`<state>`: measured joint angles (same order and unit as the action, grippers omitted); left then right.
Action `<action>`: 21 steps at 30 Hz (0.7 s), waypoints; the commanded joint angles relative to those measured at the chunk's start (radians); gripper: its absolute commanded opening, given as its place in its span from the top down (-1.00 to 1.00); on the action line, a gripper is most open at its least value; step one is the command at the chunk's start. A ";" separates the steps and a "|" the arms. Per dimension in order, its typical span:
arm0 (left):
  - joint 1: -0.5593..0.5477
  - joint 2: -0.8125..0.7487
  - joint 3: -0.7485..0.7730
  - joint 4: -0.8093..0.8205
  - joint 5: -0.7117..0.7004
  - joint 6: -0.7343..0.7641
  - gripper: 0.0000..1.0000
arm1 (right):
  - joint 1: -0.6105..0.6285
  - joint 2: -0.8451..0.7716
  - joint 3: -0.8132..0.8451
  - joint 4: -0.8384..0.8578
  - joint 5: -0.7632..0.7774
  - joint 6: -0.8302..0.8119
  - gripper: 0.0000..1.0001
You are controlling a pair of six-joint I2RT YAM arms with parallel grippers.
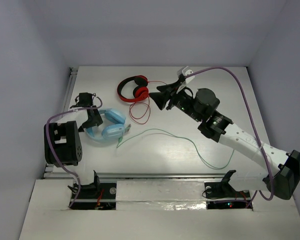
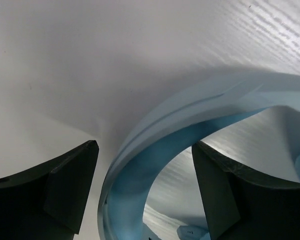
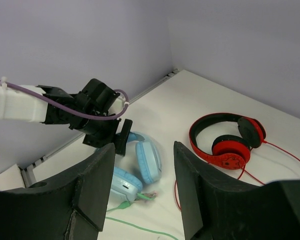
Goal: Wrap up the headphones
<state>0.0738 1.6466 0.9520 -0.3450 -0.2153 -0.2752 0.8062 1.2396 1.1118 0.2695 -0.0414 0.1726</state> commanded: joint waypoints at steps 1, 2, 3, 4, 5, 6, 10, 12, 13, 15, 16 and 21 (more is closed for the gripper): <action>0.001 0.007 0.024 0.021 0.024 0.027 -0.45 | 0.004 -0.008 0.017 0.025 0.008 -0.008 -0.12; 0.001 0.019 0.027 0.020 0.031 0.028 -0.37 | 0.004 -0.008 0.017 0.025 0.011 -0.007 -0.12; 0.001 0.022 0.027 0.020 0.037 0.028 -0.27 | 0.004 -0.008 0.020 0.022 0.014 -0.007 -0.12; 0.001 0.024 0.025 0.020 0.050 0.030 -0.16 | 0.004 -0.006 0.022 0.016 0.021 -0.008 -0.12; 0.001 0.021 0.021 0.020 0.065 0.033 0.24 | 0.004 -0.006 0.025 0.011 0.029 -0.010 -0.12; 0.001 0.015 0.021 0.020 0.067 0.033 0.54 | 0.004 -0.006 0.025 0.011 0.029 -0.010 -0.12; 0.001 -0.033 0.002 0.014 0.096 0.041 1.00 | 0.004 -0.005 0.029 -0.003 0.035 -0.015 -0.11; 0.001 -0.085 -0.004 0.008 0.135 0.042 1.00 | 0.004 -0.002 0.029 -0.006 0.035 -0.015 -0.11; -0.008 -0.111 -0.012 0.008 0.155 0.042 1.00 | 0.004 0.000 0.033 -0.015 0.026 -0.012 -0.11; -0.017 -0.200 -0.013 0.008 0.207 0.033 1.00 | 0.004 -0.006 0.033 -0.019 -0.015 -0.004 -0.11; -0.026 -0.230 -0.009 0.003 0.247 0.030 1.00 | 0.004 -0.017 0.030 -0.023 -0.062 0.002 -0.10; -0.062 -0.468 0.022 -0.075 0.407 0.016 1.00 | 0.004 -0.022 0.075 -0.124 -0.114 0.004 0.61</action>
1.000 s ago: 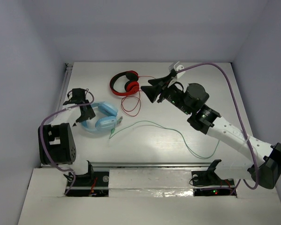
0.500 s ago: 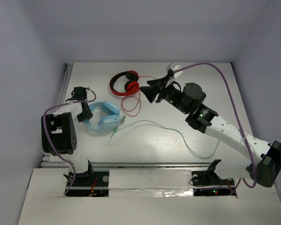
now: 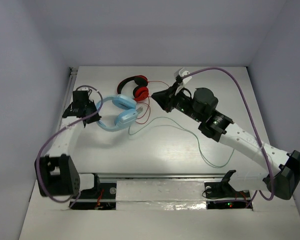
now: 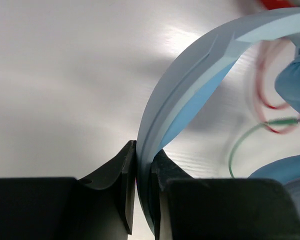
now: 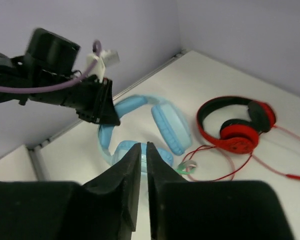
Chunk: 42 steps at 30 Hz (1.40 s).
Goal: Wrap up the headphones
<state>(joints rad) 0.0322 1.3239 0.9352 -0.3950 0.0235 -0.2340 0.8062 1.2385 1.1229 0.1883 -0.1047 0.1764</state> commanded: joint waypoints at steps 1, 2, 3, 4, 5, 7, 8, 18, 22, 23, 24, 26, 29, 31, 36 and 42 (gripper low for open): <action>-0.020 -0.178 0.046 -0.039 0.197 -0.027 1.00 | 0.004 -0.020 0.067 -0.067 -0.050 0.000 0.75; -0.020 -0.240 0.051 -0.068 0.246 -0.022 1.00 | 0.004 -0.024 0.071 -0.081 -0.055 0.000 0.94; -0.020 -0.270 0.059 -0.082 0.262 -0.021 1.00 | 0.004 -0.027 0.074 -0.095 -0.061 0.000 0.99; -0.020 -0.294 0.066 -0.094 0.274 -0.022 1.00 | 0.004 -0.033 0.072 -0.119 -0.093 -0.002 1.00; -0.029 -0.319 0.070 -0.100 0.285 -0.034 1.00 | 0.004 -0.040 0.069 -0.133 -0.116 -0.002 1.00; -0.055 -0.350 0.074 -0.100 0.341 -0.051 1.00 | 0.004 -0.102 0.064 -0.182 -0.220 0.001 0.92; -0.067 -0.357 0.076 -0.093 0.367 -0.063 1.00 | 0.004 -0.138 0.048 -0.178 -0.252 0.002 0.69; -0.086 -0.388 0.189 0.122 0.582 -0.174 1.00 | 0.004 -0.467 -0.229 -0.199 -0.138 0.095 -0.19; -0.086 -0.408 0.159 0.297 0.697 -0.301 1.00 | 0.004 -0.517 -0.363 -0.199 -0.102 0.136 -0.37; -0.086 -0.405 0.163 0.289 0.707 -0.301 1.00 | 0.004 -0.531 -0.374 -0.201 -0.083 0.143 -0.65; -0.086 -0.408 0.166 0.283 0.708 -0.295 1.00 | 0.004 -0.536 -0.379 -0.199 -0.064 0.147 -0.76; -0.086 -0.417 0.177 0.259 0.708 -0.280 1.00 | 0.004 -0.534 -0.371 -0.199 -0.038 0.138 -0.88; -0.086 -0.430 0.185 0.255 0.716 -0.283 1.00 | 0.004 -0.498 -0.364 -0.199 -0.061 0.120 -0.89; -0.086 -0.430 0.201 0.258 0.719 -0.288 1.00 | 0.004 -0.439 -0.359 -0.199 -0.087 0.118 -0.88; -0.086 -0.413 0.211 0.312 0.713 -0.324 1.00 | 0.004 -0.341 -0.377 -0.178 -0.213 0.126 -0.75; -0.086 -0.399 0.231 0.343 0.679 -0.353 1.00 | 0.004 -0.355 -0.437 -0.101 -0.211 0.187 -0.41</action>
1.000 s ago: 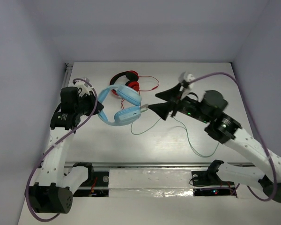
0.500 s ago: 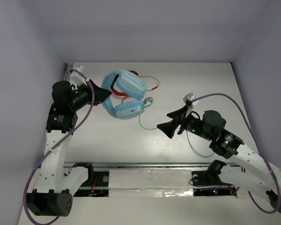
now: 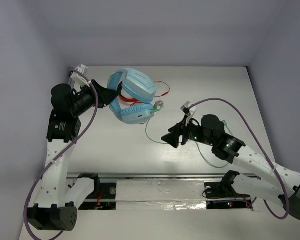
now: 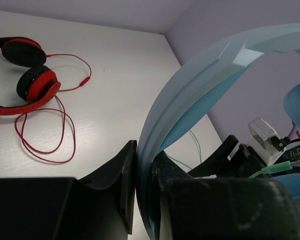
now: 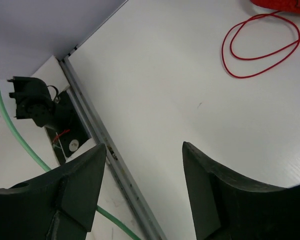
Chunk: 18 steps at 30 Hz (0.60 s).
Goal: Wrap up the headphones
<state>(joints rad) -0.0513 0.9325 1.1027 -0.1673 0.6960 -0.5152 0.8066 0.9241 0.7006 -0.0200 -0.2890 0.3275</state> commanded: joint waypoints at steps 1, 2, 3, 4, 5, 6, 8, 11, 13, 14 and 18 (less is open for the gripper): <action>-0.002 -0.008 0.059 0.124 0.007 -0.077 1.00 | 0.003 -0.053 -0.041 0.133 -0.024 0.056 -0.35; -0.002 -0.004 0.056 0.132 0.008 -0.089 1.00 | 0.003 -0.068 -0.052 0.144 -0.021 0.068 -0.26; -0.002 0.000 0.054 0.146 0.013 -0.092 1.00 | 0.003 -0.095 -0.061 0.149 -0.021 0.082 -0.25; -0.002 0.006 0.051 0.149 0.011 -0.094 1.00 | 0.003 -0.112 -0.078 0.149 -0.019 0.096 -0.24; -0.002 0.012 0.049 0.150 0.011 -0.095 1.00 | 0.003 -0.132 -0.087 0.146 0.000 0.114 -0.23; -0.002 0.020 0.049 0.155 0.016 -0.095 1.00 | 0.003 -0.181 -0.096 0.144 0.025 0.128 -0.17; -0.002 0.025 0.048 0.158 0.014 -0.097 1.00 | 0.003 -0.234 -0.114 0.137 0.094 0.166 0.35; -0.002 0.029 0.046 0.161 0.005 -0.089 1.00 | 0.003 -0.310 -0.134 0.138 0.125 0.203 1.00; -0.002 0.028 0.043 0.160 -0.001 -0.086 1.00 | 0.003 -0.309 -0.135 0.114 0.091 0.194 0.96; -0.002 0.026 0.043 0.161 -0.006 -0.085 1.00 | 0.003 -0.304 -0.130 0.095 0.074 0.186 0.57; -0.002 0.020 0.049 0.158 -0.007 -0.080 1.00 | 0.003 -0.324 -0.150 0.135 0.062 0.197 -0.55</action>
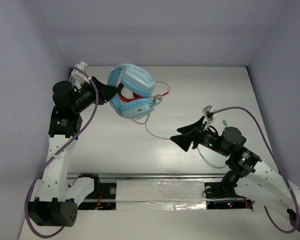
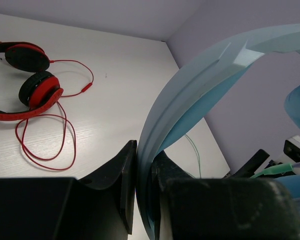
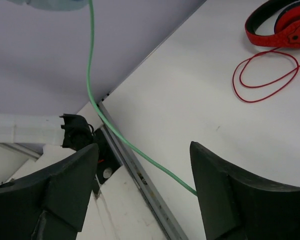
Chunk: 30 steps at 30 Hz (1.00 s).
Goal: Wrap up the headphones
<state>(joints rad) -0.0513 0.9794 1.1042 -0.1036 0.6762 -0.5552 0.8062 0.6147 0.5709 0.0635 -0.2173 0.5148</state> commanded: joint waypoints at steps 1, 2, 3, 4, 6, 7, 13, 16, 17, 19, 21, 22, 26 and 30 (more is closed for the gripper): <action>-0.002 -0.027 0.048 0.094 0.014 -0.037 1.00 | 0.004 -0.020 -0.023 0.047 0.010 0.004 -0.61; -0.002 -0.027 0.046 0.094 0.016 -0.035 1.00 | 0.004 -0.017 -0.020 0.041 0.062 -0.005 -0.72; -0.002 -0.027 0.045 0.093 0.020 -0.035 1.00 | 0.004 -0.010 -0.017 0.038 0.070 -0.012 -0.74; -0.002 -0.027 0.043 0.093 0.020 -0.035 1.00 | 0.004 0.002 -0.005 0.033 0.065 -0.019 -0.74; -0.002 -0.028 0.042 0.094 0.022 -0.037 1.00 | 0.004 0.048 0.009 0.030 0.018 -0.035 -0.72; -0.002 -0.027 0.042 0.094 0.020 -0.038 1.00 | 0.004 0.066 0.012 0.036 -0.008 -0.038 -0.69; -0.002 -0.015 0.051 0.097 0.019 -0.043 1.00 | 0.004 0.149 0.003 0.079 -0.232 -0.030 -0.40; -0.002 -0.016 0.059 0.097 0.017 -0.045 1.00 | 0.004 0.168 -0.002 0.072 -0.223 -0.021 0.06; -0.002 -0.016 0.059 0.097 0.017 -0.046 1.00 | 0.004 0.169 -0.003 0.067 -0.211 -0.021 0.18; -0.002 -0.022 0.054 0.100 0.013 -0.063 1.00 | 0.004 0.168 -0.011 0.061 -0.185 -0.018 0.46; -0.002 -0.033 0.039 0.137 -0.003 -0.075 1.00 | 0.004 0.172 -0.016 0.065 -0.154 -0.004 0.71; -0.002 -0.036 0.033 0.143 -0.009 -0.081 1.00 | 0.004 0.181 -0.014 0.076 -0.146 0.001 0.77; -0.002 -0.062 -0.044 0.176 -0.049 -0.115 1.00 | 0.004 0.270 0.018 0.145 -0.082 0.033 0.97; -0.002 -0.108 -0.139 0.234 -0.116 -0.195 1.00 | 0.057 0.416 0.099 0.180 0.013 0.022 1.00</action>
<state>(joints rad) -0.0513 0.9207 1.0050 -0.0013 0.6106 -0.6380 0.8261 0.9771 0.5854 0.1467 -0.2977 0.5339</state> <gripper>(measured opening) 0.099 0.040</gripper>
